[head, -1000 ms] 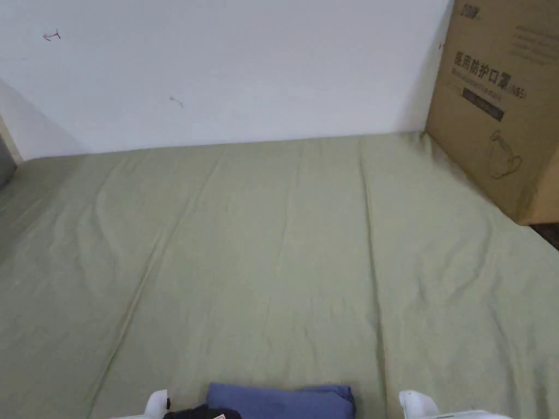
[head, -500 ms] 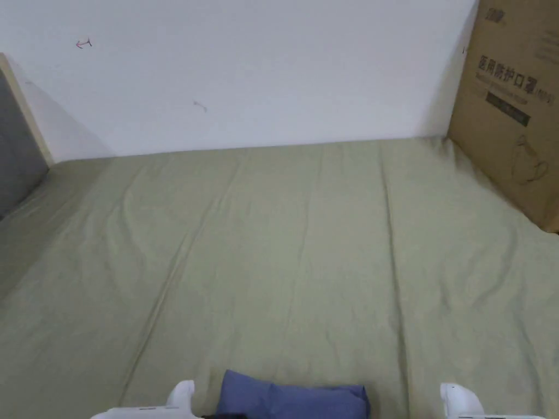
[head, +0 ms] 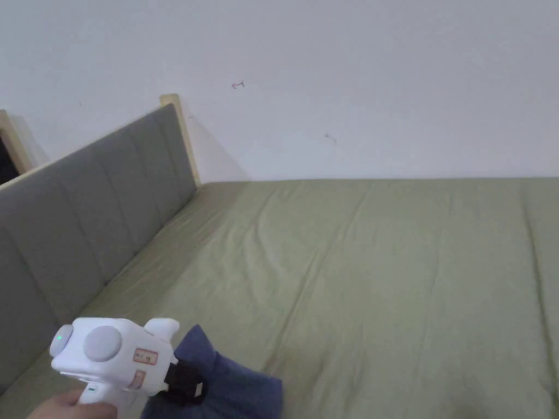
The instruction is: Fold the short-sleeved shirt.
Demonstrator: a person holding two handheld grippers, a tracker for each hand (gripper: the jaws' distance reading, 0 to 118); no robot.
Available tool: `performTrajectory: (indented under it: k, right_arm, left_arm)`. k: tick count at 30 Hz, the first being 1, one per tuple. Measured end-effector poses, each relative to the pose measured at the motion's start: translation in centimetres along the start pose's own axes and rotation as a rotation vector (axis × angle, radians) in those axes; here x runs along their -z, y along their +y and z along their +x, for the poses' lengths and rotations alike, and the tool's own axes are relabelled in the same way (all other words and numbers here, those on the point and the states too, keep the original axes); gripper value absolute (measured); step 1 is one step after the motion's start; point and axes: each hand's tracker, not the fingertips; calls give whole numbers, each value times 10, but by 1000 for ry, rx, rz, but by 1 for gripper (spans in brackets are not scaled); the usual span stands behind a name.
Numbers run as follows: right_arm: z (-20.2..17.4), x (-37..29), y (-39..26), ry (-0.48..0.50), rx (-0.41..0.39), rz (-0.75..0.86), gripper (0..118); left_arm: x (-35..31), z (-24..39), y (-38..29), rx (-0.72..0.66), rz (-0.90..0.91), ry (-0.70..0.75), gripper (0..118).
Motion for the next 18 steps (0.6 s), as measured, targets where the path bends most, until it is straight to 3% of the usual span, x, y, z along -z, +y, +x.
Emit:
performTrajectory:
  k: [2, 3, 4, 5, 6, 7, 13, 17, 18]
  right_arm:
    - [-2, 0, 0, -16, -5, -1, 0]
    - [-3, 0, -1, -29, -12, -6, 0]
    - [-4, 0, -1, -42, -19, -10, 0]
    - [-5, 0, -1, -57, -26, -15, 0]
    - [-5, 1, -1, -68, -32, -19, 0]
    - [-4, 0, -1, -62, -32, -20, 0]
    - [-7, -3, 1, -59, -29, -6, 0]
    - [-8, -5, 3, -64, -34, 6, 0]
    - [-8, -6, 4, -61, -34, 9, 0]
  left_arm:
    - [0, -13, 1, 57, -19, 150, 25]
    - [0, -18, 1, 80, -21, 220, 32]
    - [0, -23, 1, 111, -29, 278, 47]
    - [2, -25, 0, 138, -35, 350, 82]
    - [2, -29, 1, 156, -36, 432, 104]
    - [2, -33, 1, 165, -39, 480, 112]
    - [-22, -46, -6, 156, 5, 544, 110]
    - [-33, -46, -12, 115, 52, 486, 110]
    - [-35, -44, -13, 79, 72, 402, 110]
